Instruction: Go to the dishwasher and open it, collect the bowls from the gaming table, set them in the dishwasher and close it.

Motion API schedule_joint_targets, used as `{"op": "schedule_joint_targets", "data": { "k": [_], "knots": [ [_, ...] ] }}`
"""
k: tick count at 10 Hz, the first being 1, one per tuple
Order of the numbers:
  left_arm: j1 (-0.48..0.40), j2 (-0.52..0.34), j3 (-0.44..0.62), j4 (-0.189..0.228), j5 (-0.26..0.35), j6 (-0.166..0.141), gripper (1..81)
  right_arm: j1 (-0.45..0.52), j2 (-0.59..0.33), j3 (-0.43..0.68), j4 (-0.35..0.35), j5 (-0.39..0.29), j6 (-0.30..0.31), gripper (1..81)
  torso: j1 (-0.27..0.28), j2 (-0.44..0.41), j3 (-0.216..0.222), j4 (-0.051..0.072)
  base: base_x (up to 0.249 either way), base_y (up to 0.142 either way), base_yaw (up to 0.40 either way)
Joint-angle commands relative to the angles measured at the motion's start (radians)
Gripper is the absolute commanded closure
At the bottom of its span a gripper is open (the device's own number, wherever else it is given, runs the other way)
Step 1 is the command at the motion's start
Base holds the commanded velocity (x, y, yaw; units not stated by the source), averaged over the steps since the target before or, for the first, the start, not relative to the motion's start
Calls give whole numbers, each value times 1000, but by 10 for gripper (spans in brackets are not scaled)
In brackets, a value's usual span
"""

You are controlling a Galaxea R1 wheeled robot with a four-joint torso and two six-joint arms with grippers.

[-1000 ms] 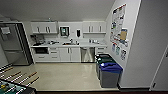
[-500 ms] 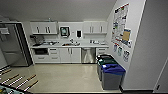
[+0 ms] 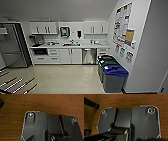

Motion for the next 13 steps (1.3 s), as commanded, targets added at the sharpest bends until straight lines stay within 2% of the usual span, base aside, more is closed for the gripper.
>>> {"op": "schedule_joint_targets", "data": {
  "k": [1,13],
  "knots": [
    [-56,1,1,8,42,10,10,61,1,5,6,-44,0,10,0,0,0,0,142,0,0],
    [-53,-2,1,6,42,10,10,61,1,5,8,-44,0,10,0,0,0,0,146,0,0]
  ]
}}
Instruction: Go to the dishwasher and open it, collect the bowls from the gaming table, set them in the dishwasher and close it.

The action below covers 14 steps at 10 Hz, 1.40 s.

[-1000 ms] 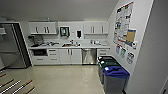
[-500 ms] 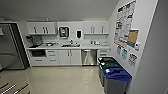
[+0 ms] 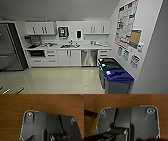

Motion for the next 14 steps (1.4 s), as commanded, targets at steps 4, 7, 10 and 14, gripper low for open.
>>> {"op": "schedule_joint_targets", "data": {
  "k": [4,7,10,14],
  "knots": [
    [-56,-7,0,3,41,10,10,64,5,5,8,-44,0,10,0,0,0,0,137,37,0],
    [-56,-10,0,2,41,10,10,63,7,7,8,-44,0,10,0,0,0,0,134,88,0],
    [-56,-10,2,3,41,10,10,59,4,7,9,-44,0,10,0,0,0,0,134,71,0],
    [-56,-10,2,5,41,10,10,59,2,5,11,-44,0,10,0,0,0,0,135,0,0]
  ]
}}
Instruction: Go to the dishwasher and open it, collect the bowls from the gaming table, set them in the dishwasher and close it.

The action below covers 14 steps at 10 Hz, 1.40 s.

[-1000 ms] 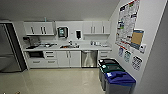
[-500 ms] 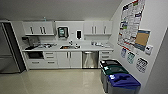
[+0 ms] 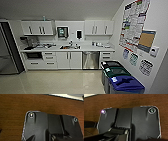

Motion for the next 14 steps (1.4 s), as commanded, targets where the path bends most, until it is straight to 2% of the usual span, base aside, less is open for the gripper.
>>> {"op": "schedule_joint_targets", "data": {
  "k": [1,14],
  "knots": [
    [-56,1,-1,5,41,10,10,59,2,3,10,-44,0,10,0,0,0,0,136,0,0],
    [-56,0,-1,6,38,10,10,64,0,4,10,-46,1,10,0,0,0,0,137,5,0]
  ]
}}
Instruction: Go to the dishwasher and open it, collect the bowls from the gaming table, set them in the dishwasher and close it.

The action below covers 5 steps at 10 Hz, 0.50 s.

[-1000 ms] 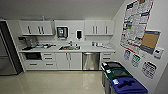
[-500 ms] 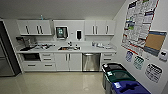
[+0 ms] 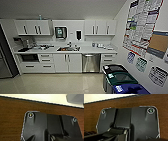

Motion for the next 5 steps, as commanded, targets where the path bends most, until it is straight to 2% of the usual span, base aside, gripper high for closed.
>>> {"op": "schedule_joint_targets", "data": {
  "k": [1,5],
  "knots": [
    [-56,-3,-2,5,38,10,10,63,4,3,10,-46,1,10,0,0,0,0,133,64,0],
    [-56,-4,-2,3,38,10,10,65,2,3,10,-44,3,10,0,0,0,0,132,70,0]
  ]
}}
